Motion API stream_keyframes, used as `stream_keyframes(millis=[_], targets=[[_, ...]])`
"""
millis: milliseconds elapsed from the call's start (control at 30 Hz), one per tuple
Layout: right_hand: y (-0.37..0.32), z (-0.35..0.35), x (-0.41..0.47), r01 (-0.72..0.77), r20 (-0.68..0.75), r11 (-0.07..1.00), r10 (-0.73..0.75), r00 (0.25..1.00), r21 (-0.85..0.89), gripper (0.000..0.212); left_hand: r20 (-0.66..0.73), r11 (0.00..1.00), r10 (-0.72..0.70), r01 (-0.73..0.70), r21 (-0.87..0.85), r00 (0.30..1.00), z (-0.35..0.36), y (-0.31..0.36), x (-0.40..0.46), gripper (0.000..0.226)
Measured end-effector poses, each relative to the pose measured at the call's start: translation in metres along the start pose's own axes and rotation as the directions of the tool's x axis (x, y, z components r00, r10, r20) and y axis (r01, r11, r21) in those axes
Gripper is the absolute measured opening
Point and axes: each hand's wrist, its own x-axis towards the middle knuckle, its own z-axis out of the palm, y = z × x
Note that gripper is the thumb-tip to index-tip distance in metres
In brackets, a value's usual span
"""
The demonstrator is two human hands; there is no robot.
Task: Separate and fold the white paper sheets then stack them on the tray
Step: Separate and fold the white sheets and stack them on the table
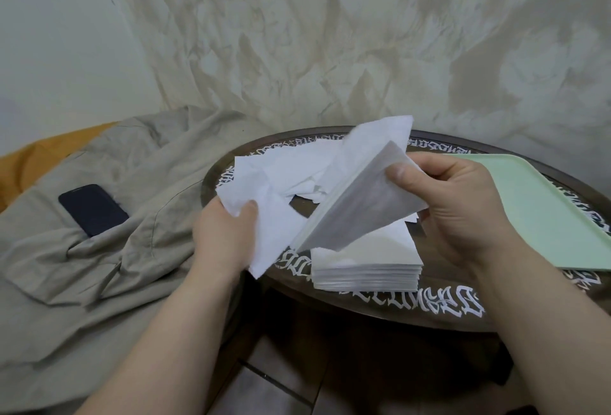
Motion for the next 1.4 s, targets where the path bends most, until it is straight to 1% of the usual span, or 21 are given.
stream_keyframes(millis=[33,100,167,200,267,300,333,367,400,467,533,600,667,733,900,1000,1067,1133,1200,1300,1400], targets=[[0.000,0.001,0.000,-0.002,-0.006,1.000,0.002,1.000,0.022,0.014,-0.006,0.993,0.030,-0.030,0.114,1.000,0.001,0.000,-0.001,0.019],[-0.001,0.004,0.001,-0.008,-0.001,0.997,0.008,1.000,0.078,0.015,0.023,0.967,0.071,-0.075,0.242,0.997,0.002,0.003,-0.002,0.024],[-0.002,0.007,0.001,-0.017,0.032,0.990,0.013,0.999,0.139,0.016,0.152,0.962,0.119,-0.152,0.225,0.981,0.001,0.009,-0.009,0.024],[-0.002,0.008,0.001,-0.026,0.061,0.985,0.016,0.998,0.168,0.016,0.239,0.973,0.138,-0.177,0.151,0.961,-0.001,0.014,-0.015,0.023],[-0.004,0.009,0.001,-0.057,0.131,0.977,0.030,0.991,0.207,0.015,0.340,0.991,0.129,-0.110,-0.073,0.932,-0.004,0.025,-0.027,0.014],[-0.004,0.009,0.001,-0.086,0.169,0.974,0.050,0.984,0.210,0.014,0.387,0.982,0.110,-0.040,-0.185,0.916,-0.003,0.030,-0.032,0.007],[-0.003,0.008,0.002,-0.121,0.207,0.974,0.081,0.975,0.193,0.014,0.426,0.964,0.069,0.050,-0.263,0.902,-0.002,0.032,-0.033,0.023],[-0.002,0.007,0.002,-0.156,0.237,0.975,0.116,0.965,0.156,0.014,0.459,0.932,0.020,0.149,-0.329,0.888,-0.002,0.033,-0.033,0.029],[0.000,0.007,0.003,-0.178,0.250,0.979,0.149,0.957,0.097,0.013,0.474,0.887,-0.006,0.224,-0.405,0.880,0.000,0.033,-0.031,0.025],[0.006,0.005,0.004,-0.199,0.237,0.979,0.201,0.950,-0.035,0.009,0.471,0.803,-0.050,0.316,-0.505,0.881,0.001,0.036,-0.028,0.018],[0.010,0.005,0.006,-0.218,0.198,0.969,0.238,0.951,-0.115,0.004,0.428,0.775,-0.071,0.320,-0.544,0.901,0.003,0.034,-0.024,0.019],[0.012,0.004,0.007,-0.234,0.159,0.964,0.252,0.955,-0.126,0.007,0.427,0.783,-0.057,0.305,-0.541,0.903,0.004,0.030,-0.019,0.022],[0.012,0.005,0.008,-0.239,0.127,0.964,0.253,0.959,-0.114,0.010,0.500,0.792,-0.007,0.310,-0.525,0.866,0.001,0.030,-0.020,0.037],[0.012,0.007,0.008,-0.245,0.098,0.965,0.254,0.962,-0.090,0.009,0.556,0.837,0.024,0.288,-0.466,0.831,-0.001,0.030,-0.022,0.048],[0.011,0.010,0.007,-0.264,0.073,0.962,0.269,0.960,-0.071,0.008,0.563,0.874,0.035,0.248,-0.418,0.826,-0.002,0.028,-0.021,0.030],[0.011,0.010,0.007,-0.247,0.086,0.964,0.256,0.963,-0.097,0.009,0.510,0.870,0.052,0.212,-0.446,0.858,-0.002,0.027,-0.020,0.021],[0.012,0.006,0.007,-0.238,0.120,0.962,0.254,0.960,-0.131,0.007,0.436,0.854,0.064,0.177,-0.489,0.898,-0.001,0.027,-0.019,0.014],[0.013,0.000,0.007,-0.181,0.191,0.952,0.231,0.954,-0.246,0.005,0.369,0.834,0.048,0.166,-0.526,0.928,-0.002,0.027,-0.017,0.009],[0.013,-0.004,0.006,-0.047,0.270,0.911,0.170,0.948,-0.410,0.007,0.342,0.800,0.008,0.199,-0.566,0.940,-0.003,0.028,-0.015,0.011],[0.013,-0.006,0.004,0.178,0.338,0.814,0.024,0.941,-0.553,0.011,0.333,0.782,-0.027,0.227,-0.580,0.943,-0.006,0.028,-0.013,0.013],[0.011,-0.009,0.004,0.428,0.437,0.664,-0.166,0.884,-0.614,0.009,0.360,0.799,-0.020,0.231,-0.555,0.933,-0.008,0.027,-0.013,0.013]])
